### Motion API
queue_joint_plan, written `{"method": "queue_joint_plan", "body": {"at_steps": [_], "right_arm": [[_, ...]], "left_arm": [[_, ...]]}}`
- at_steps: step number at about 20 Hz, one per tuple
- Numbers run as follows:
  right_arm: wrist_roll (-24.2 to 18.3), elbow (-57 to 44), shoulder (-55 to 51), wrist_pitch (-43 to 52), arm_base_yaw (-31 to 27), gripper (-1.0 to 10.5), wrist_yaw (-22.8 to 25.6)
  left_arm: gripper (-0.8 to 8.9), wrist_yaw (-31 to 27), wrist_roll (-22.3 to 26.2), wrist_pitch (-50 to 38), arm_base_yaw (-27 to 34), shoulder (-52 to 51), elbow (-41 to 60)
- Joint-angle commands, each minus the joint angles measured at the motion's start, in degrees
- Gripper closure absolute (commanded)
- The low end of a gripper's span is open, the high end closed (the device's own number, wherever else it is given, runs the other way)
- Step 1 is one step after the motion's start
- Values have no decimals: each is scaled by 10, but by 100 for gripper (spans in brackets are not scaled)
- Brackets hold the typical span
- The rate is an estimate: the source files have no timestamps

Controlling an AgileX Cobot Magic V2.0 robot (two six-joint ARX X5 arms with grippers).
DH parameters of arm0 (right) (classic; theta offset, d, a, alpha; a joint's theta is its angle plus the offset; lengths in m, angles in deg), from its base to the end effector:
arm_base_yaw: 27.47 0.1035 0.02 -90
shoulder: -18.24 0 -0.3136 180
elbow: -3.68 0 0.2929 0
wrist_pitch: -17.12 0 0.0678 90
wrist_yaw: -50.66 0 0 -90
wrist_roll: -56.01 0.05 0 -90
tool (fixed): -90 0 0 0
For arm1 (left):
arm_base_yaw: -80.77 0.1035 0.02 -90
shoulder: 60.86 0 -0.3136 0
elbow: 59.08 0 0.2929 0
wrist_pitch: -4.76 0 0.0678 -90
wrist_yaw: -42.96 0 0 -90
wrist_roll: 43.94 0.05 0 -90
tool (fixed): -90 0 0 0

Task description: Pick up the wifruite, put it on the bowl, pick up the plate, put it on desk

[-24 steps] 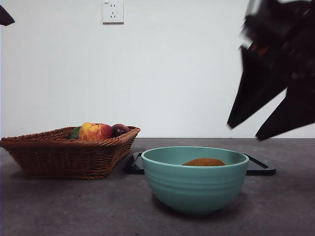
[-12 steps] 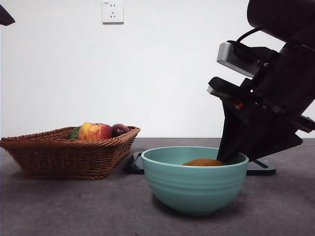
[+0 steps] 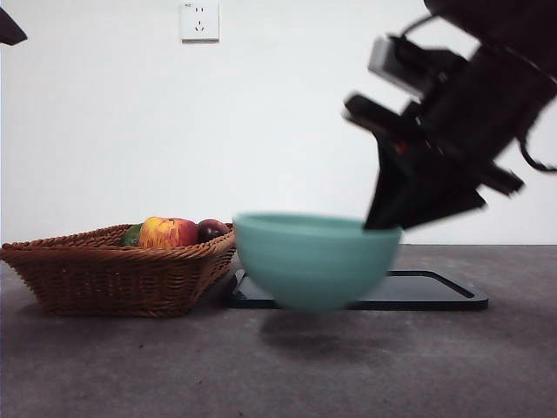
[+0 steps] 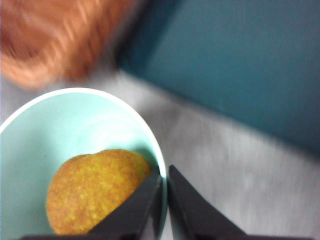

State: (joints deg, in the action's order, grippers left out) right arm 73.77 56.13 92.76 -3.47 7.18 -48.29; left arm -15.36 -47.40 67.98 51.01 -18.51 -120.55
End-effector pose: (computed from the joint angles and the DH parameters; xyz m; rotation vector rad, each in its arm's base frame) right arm 0.2374 0.1735 0.2163 0.1122 0.8454 0.6010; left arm 0.1122 -0.0944 0.3339 -0.0652 0.8366 -0.9922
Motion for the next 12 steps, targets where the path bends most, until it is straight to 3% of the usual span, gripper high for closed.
{"method": "queue_joint_plan", "body": {"at_steps": [1,12], "right_arm": [[-24,36,10,-6,-9,936,5],[-79,206,192,-9,-110,936,3]], "left_arm": [[470,3,13,-3,-3,3,-4],[470,3,13,1,-3,3,-4]]}}
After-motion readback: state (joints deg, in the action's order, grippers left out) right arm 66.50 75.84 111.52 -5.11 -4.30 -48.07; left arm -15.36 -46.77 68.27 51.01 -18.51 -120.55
